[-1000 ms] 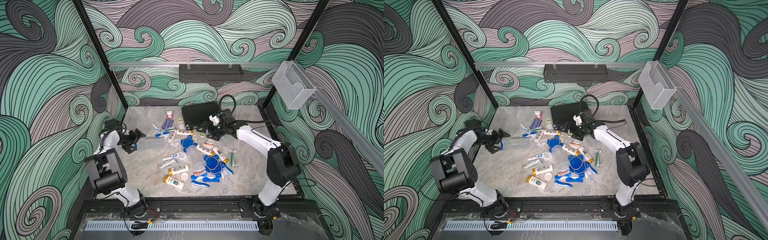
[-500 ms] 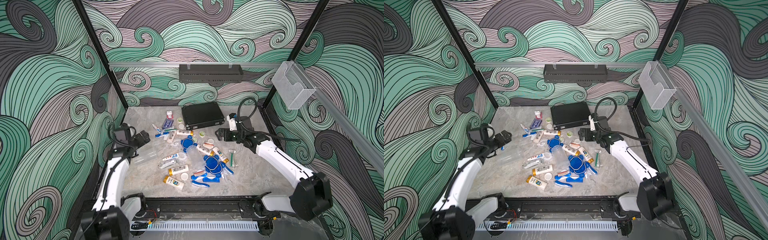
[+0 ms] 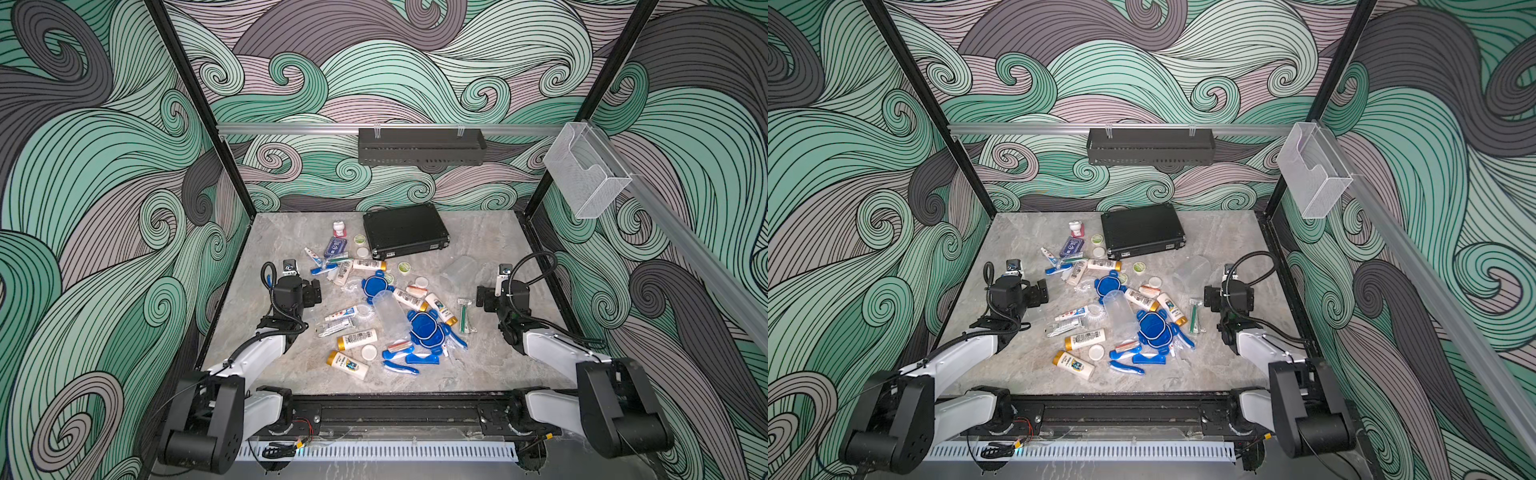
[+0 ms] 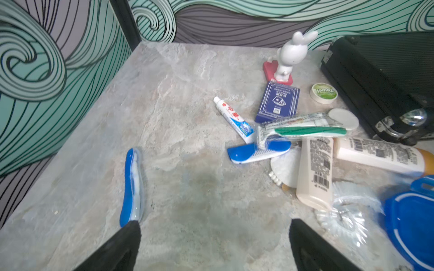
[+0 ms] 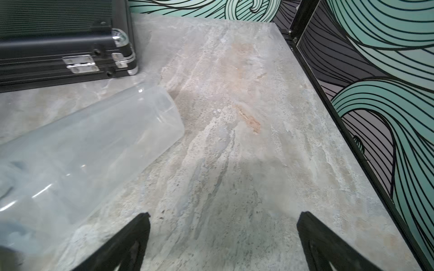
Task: Take out toiletry kits
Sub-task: Reset both arms
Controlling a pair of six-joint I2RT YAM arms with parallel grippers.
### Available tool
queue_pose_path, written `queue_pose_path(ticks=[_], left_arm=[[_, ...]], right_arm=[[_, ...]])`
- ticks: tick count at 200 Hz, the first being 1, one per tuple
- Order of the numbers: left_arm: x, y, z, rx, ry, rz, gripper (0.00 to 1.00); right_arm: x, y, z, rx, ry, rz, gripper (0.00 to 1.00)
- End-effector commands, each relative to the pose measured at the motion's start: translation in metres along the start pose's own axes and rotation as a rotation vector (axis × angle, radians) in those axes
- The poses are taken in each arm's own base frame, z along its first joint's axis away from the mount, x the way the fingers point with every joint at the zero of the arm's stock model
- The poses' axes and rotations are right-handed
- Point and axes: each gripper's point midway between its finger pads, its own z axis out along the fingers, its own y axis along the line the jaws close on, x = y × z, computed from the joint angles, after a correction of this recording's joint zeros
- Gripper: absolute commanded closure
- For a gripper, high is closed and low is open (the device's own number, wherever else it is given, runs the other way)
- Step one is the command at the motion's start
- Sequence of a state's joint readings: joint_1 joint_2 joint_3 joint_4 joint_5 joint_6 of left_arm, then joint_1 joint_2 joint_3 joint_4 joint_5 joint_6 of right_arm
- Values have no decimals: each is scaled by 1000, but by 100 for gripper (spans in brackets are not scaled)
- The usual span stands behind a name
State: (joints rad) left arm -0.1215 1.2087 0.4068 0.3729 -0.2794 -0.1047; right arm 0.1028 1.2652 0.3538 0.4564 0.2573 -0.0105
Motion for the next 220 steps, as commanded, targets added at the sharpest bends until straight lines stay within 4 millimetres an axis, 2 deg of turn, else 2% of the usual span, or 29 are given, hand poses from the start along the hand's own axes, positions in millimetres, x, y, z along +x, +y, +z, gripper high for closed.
queue_pose_path(ticks=[1, 15, 31, 41, 45, 48, 58, 72, 90, 103, 117, 119, 124, 220], left_arm=[[-19, -11, 13, 25, -141, 97, 1], [-18, -12, 13, 24, -94, 138, 2], [-17, -16, 11, 55, -166, 184, 2], [-12, -19, 16, 74, -194, 213, 2], [-17, -18, 16, 76, -230, 213, 1], [-11, -18, 20, 77, -224, 213, 1], [-13, -13, 23, 69, -233, 184, 2], [-2, 2, 32, 61, -128, 82, 1], [-1, 0, 48, 137, -142, 76, 2], [-4, 3, 53, 158, -114, 47, 3], [1, 11, 58, 139, -6, -5, 6], [2, 13, 59, 139, -7, -11, 3], [1, 13, 60, 161, -26, -19, 1], [-1, 15, 58, 158, -24, -35, 1]], right_arm=[[-44, -8, -3, -17, -245, 104, 1], [-41, -11, 4, -19, -270, 110, 1], [-26, -9, 16, -28, -289, 118, 1], [-34, -6, 16, -42, -347, 112, 1], [-33, -5, 16, -46, -331, 111, 1], [-33, -5, 17, -47, -312, 112, 1], [-30, -3, 24, -62, -233, 104, 1], [-35, 5, 34, -113, -243, 87, 1], [-31, 3, 38, -105, -177, 98, 1], [-32, 3, 39, -105, -190, 103, 1], [-31, 2, 39, -106, -171, 102, 1], [-32, 2, 39, -106, -174, 103, 1], [-32, 2, 40, -105, -182, 104, 1], [-33, 5, 38, -106, -179, 86, 1]])
